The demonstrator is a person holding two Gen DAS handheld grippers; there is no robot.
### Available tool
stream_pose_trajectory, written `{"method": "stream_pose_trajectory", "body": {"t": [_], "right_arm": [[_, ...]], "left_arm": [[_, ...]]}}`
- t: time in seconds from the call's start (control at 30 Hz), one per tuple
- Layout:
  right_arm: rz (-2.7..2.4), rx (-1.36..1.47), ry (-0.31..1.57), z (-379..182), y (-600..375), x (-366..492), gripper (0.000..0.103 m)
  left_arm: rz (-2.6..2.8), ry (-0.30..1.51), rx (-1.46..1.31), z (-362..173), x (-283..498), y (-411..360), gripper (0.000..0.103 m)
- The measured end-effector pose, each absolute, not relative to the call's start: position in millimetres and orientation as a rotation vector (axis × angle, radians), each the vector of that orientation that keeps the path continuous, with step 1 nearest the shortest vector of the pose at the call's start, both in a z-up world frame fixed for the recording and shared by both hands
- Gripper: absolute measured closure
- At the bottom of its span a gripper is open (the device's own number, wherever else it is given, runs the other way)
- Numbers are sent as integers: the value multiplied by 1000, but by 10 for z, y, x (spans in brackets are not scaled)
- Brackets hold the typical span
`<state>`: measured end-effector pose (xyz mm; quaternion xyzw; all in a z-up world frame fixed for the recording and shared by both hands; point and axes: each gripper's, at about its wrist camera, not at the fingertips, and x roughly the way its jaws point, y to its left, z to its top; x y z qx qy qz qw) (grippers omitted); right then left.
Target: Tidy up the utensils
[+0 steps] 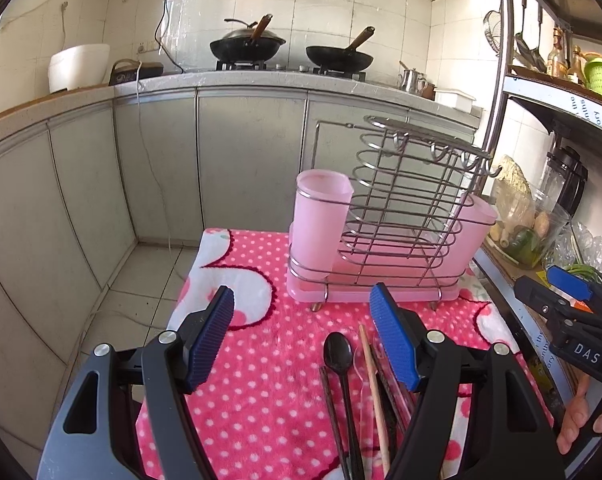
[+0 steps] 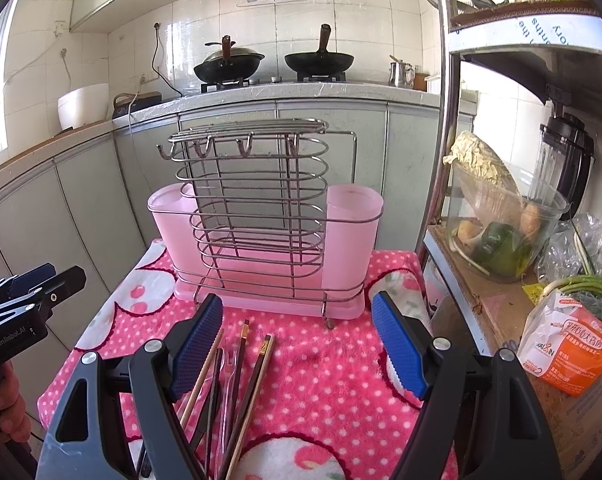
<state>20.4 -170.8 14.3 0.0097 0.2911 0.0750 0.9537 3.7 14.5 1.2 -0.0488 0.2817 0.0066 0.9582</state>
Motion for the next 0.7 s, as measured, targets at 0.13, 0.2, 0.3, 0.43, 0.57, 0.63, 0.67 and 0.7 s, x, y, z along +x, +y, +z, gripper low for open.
{"method": "stream_pose_trajectory", "body": {"t": [0.13,0.2,0.3,0.43,0.57,0.63,0.67,0.7], "right_arm": [[164,43,629,67,-1751,252,27],[174,56,654,16,-1760,289,27],[190,80,697,-79,-1773,337,34],[214,114,766,-238,-1800,418,37],[235,159,831,-384,-1837,490,41],[240,181,858,-443,-1854,523,43],[242,191,870,-469,-1863,540,44],[244,200,882,-498,-1872,556,46]], "left_arm": [[1,613,-112,-53,66,237,32],[-12,641,-118,-95,88,269,32],[-36,705,-127,-192,148,296,37],[-68,813,-168,-372,263,336,49],[-81,894,-200,-517,364,357,62],[-97,930,-212,-596,404,349,66],[-104,942,-213,-614,421,335,68],[-112,956,-213,-632,436,316,70]]}}
